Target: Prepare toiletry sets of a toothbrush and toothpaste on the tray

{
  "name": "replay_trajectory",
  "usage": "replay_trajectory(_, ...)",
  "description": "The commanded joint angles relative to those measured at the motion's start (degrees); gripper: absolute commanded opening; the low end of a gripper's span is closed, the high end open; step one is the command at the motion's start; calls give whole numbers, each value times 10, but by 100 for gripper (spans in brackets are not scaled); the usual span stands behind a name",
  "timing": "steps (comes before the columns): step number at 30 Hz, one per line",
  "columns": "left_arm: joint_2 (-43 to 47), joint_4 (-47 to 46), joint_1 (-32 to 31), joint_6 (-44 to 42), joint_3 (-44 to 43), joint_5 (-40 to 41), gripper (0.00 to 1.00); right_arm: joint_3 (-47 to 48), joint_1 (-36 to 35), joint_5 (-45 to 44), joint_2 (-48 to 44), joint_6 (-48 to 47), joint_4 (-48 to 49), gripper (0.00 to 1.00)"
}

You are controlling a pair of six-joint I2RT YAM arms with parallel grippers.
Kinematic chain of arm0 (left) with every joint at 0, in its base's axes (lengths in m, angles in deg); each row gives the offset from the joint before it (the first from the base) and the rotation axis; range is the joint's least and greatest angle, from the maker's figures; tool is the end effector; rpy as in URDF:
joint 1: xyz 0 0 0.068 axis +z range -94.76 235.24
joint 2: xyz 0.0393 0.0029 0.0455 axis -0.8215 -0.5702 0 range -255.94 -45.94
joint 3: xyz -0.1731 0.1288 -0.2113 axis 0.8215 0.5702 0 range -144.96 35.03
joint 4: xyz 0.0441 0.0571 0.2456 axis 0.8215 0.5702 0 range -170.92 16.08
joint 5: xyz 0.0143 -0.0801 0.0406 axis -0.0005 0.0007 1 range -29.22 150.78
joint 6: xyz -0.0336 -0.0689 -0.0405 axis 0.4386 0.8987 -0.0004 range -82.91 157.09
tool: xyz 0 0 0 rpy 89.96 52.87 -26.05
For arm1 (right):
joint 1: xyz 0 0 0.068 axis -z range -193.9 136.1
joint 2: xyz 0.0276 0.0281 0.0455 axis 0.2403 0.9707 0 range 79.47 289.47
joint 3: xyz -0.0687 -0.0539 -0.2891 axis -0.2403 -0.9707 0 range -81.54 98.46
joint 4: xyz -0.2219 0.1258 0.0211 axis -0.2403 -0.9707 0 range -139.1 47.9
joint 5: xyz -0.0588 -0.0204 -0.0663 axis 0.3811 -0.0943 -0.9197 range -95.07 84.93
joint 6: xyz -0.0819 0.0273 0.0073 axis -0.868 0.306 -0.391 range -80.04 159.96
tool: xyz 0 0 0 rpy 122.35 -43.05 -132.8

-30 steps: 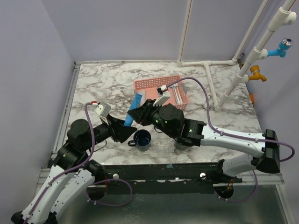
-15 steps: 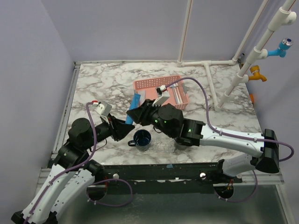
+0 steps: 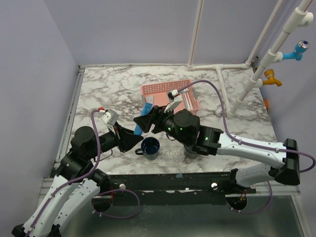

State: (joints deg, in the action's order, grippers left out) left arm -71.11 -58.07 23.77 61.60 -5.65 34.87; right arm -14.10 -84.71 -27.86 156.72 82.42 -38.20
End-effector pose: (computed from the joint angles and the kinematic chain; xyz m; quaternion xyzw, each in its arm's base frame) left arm 0.0764 -0.0860 0.3421 0.1921 0.7215 -0.4507 0.4893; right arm 0.1414 0.3159 0.4038 -0.0500 0.7382 0.4676 0.4836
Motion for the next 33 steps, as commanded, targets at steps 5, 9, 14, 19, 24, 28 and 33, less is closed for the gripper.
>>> replay_trajectory(5, 26, -7, -1, 21, -4, -98, 0, -4, 3, 65, -105, -159, -57, 72)
replay_trajectory(9, 27, -23, -1, 41, 1, -156, 0, 33, 4, 119, -126, -226, -140, 73)
replay_trajectory(14, 30, -45, -1, 64, 12, -223, 0, 69, 5, 158, -153, -286, -223, 74)
replay_trajectory(19, 34, -66, 0, 83, 20, -289, 0, 106, 4, 205, -165, -341, -287, 74)
replay_trajectory(24, 36, -62, -1, 85, 15, -346, 0, 154, 4, 294, -149, -382, -357, 74)
replay_trajectory(28, 44, -60, -1, 87, 10, -385, 0, 174, 4, 350, -135, -403, -396, 74)
replay_trajectory(33, 57, -45, -1, 84, 4, -423, 0, 172, 5, 448, -134, -411, -400, 74)
